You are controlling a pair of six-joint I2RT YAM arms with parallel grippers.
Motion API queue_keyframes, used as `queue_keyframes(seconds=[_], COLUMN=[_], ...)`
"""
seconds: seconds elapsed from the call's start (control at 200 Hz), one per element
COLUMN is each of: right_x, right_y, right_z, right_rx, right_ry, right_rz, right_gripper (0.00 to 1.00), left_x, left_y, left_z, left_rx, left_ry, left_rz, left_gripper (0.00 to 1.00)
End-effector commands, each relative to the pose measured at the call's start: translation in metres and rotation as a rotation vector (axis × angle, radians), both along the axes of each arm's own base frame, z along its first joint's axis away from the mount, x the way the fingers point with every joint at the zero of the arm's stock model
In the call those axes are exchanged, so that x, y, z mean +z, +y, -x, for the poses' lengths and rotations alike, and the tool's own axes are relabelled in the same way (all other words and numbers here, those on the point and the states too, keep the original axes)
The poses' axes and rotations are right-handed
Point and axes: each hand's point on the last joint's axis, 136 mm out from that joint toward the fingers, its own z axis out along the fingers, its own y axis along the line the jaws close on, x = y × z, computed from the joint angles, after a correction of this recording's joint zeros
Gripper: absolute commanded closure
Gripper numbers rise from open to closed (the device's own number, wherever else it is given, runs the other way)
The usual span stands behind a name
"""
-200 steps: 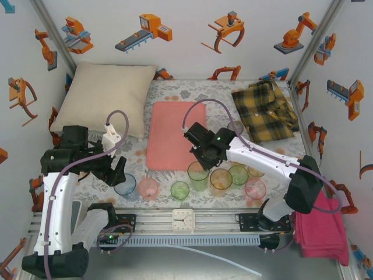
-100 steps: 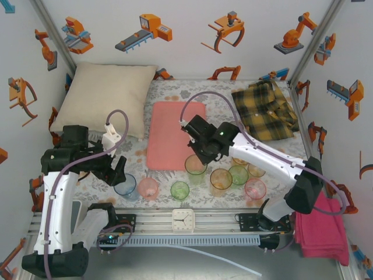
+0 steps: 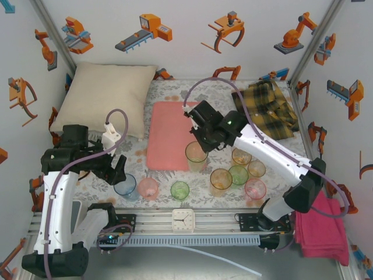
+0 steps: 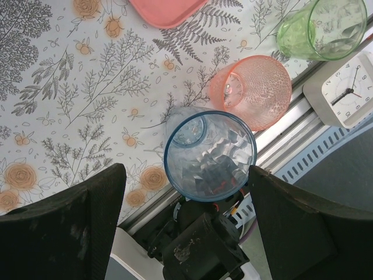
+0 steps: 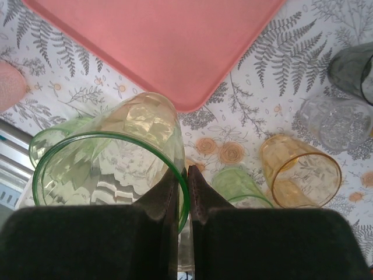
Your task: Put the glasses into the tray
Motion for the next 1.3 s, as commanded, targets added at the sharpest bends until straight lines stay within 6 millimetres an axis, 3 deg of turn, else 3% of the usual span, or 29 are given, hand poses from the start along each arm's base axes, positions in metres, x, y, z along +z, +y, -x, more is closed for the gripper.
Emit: queue_keyframes(seconds=[0.0, 0.28, 0.496, 0.951, 1.292], right_x=[0.012, 0.029, 0.029, 0.010, -0.016], right_y=[0.000, 0.000, -0.004, -0.018, -0.023], right_z=[-0.019, -0.078, -0.132, -0.246, -0.294], right_rx=[-0.014, -0.084, -0.158, -0.307, -0.352], right_ry=[-0.020, -0.064, -0.123, -0.264, -0.275], right_rz=[-0.017, -0.059, -0.071, -0.064, -0.081], right_gripper=[0.92, 0.92, 0.92, 0.91, 0.91], left_x=[0.011, 0.021, 0.024, 0.023, 0.023], left_y=[-0.004, -0.007, -0.007, -0.007, -0.007], left_z=[-0.003, -0.003, -0.007, -0.012, -0.013], left_rx=[-0.005, -0.003, 0.004, 0.005, 0.023], left_ry=[-0.028, -0.049, -0.047, -0.035, -0.025], left_rz=[0.022, 0.044, 0.046, 0.048, 0.058], left_gripper=[0.22, 0.22, 0.22, 0.21, 0.21])
